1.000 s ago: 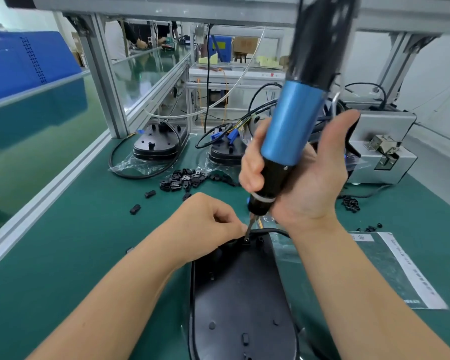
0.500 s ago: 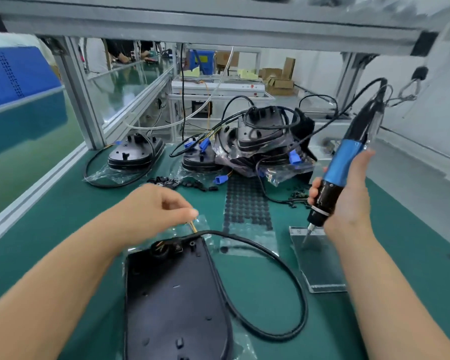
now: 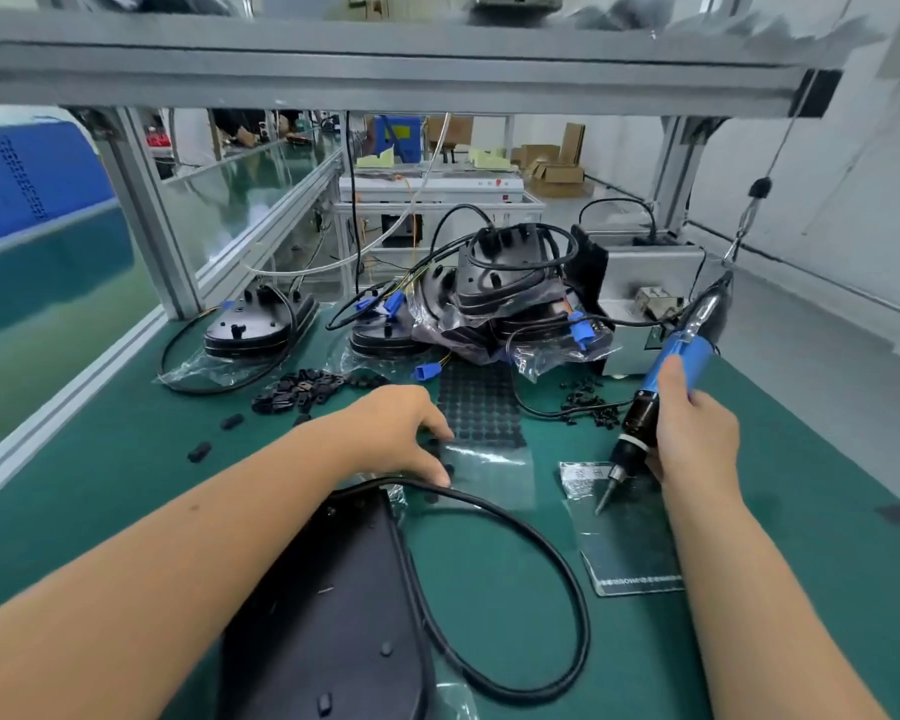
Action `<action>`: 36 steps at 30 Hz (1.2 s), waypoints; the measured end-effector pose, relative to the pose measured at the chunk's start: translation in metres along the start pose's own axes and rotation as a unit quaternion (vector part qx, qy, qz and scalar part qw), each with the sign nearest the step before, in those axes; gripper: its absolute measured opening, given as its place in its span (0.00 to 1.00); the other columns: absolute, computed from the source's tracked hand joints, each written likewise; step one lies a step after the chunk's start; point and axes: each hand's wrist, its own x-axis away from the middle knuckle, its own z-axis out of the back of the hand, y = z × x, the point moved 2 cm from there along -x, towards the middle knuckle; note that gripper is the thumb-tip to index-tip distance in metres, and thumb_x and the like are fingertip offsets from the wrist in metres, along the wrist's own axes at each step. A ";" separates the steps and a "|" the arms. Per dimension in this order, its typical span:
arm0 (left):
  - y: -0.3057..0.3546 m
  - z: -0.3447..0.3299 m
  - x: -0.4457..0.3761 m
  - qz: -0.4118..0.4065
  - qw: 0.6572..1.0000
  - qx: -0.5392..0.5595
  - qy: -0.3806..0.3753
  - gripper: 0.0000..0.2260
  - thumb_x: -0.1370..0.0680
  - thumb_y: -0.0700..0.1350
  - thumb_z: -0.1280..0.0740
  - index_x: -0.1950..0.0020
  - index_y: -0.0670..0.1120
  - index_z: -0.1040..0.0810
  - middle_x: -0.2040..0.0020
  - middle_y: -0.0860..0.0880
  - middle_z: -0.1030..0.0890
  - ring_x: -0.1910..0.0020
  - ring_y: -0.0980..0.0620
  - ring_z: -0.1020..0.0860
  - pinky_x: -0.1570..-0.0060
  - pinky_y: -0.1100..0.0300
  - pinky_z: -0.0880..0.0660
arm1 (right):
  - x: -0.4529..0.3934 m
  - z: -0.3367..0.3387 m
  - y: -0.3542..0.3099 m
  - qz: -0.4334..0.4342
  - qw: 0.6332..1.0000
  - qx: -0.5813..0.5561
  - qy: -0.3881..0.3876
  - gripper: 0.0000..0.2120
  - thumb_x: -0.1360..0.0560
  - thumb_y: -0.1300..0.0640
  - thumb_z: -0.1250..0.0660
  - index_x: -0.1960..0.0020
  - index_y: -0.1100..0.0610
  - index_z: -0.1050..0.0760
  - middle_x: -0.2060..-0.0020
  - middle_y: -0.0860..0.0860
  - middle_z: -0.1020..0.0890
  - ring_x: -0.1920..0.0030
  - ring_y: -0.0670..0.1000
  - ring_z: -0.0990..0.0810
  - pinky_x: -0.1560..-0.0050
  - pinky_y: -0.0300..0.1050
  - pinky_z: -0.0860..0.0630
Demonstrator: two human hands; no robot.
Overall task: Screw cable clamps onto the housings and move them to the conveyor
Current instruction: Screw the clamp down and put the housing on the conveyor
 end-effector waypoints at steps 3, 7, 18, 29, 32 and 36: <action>0.000 -0.002 -0.001 -0.001 0.998 0.044 0.034 0.23 0.34 0.56 0.22 0.41 0.50 0.18 0.55 0.59 0.24 0.51 0.56 0.24 0.57 0.69 0.34 | 0.003 -0.001 -0.002 0.020 0.999 0.032 0.023 0.26 0.24 0.38 0.42 0.69 0.53 0.46 0.73 0.49 0.40 0.71 0.52 0.42 0.70 0.45 0.44; 0.007 -0.003 -0.005 -0.005 0.992 0.111 0.057 0.20 0.32 0.55 0.23 0.44 0.48 0.17 0.62 0.63 0.26 0.62 0.66 0.27 0.64 0.76 0.36 | 0.008 0.002 -0.007 0.056 0.984 0.133 0.105 0.22 0.23 0.40 0.40 0.48 0.59 0.25 0.54 0.57 0.24 0.53 0.60 0.27 0.54 0.54 0.27; 0.013 0.013 0.001 0.029 0.904 0.404 0.133 0.02 0.26 0.42 0.27 0.57 0.44 0.16 0.62 0.43 0.16 0.63 0.49 0.16 0.54 0.54 0.18 | 0.055 -0.068 -0.030 0.470 0.788 0.321 -0.234 0.12 0.25 0.53 0.31 0.42 0.51 0.20 0.48 0.49 0.20 0.45 0.53 0.29 0.46 0.40 0.36; 0.034 0.008 0.017 0.178 0.722 0.664 0.072 0.06 0.26 0.37 0.28 0.52 0.35 0.21 0.59 0.40 0.17 0.66 0.49 0.17 0.68 0.65 0.21 | 0.048 -0.065 -0.018 0.393 0.857 0.263 -0.204 0.06 0.25 0.51 0.31 0.50 0.49 0.19 0.56 0.44 0.19 0.50 0.50 0.26 0.49 0.47 0.27; 0.034 0.008 0.021 0.155 0.718 0.676 0.064 0.02 0.24 0.35 0.31 0.54 0.36 0.21 0.63 0.41 0.17 0.68 0.50 0.17 0.71 0.67 0.23 | 0.053 -0.060 -0.020 0.414 0.856 0.249 -0.181 0.10 0.27 0.53 0.29 0.46 0.51 0.19 0.52 0.47 0.19 0.48 0.51 0.27 0.47 0.42 0.31; 0.039 0.004 0.025 0.104 0.697 0.705 0.080 0.03 0.23 0.33 0.34 0.55 0.36 0.20 0.63 0.41 0.17 0.67 0.50 0.17 0.65 0.66 0.20 | 0.065 -0.054 -0.028 0.433 0.861 0.214 -0.160 0.10 0.28 0.56 0.27 0.47 0.53 0.18 0.53 0.48 0.20 0.49 0.52 0.25 0.48 0.39 0.32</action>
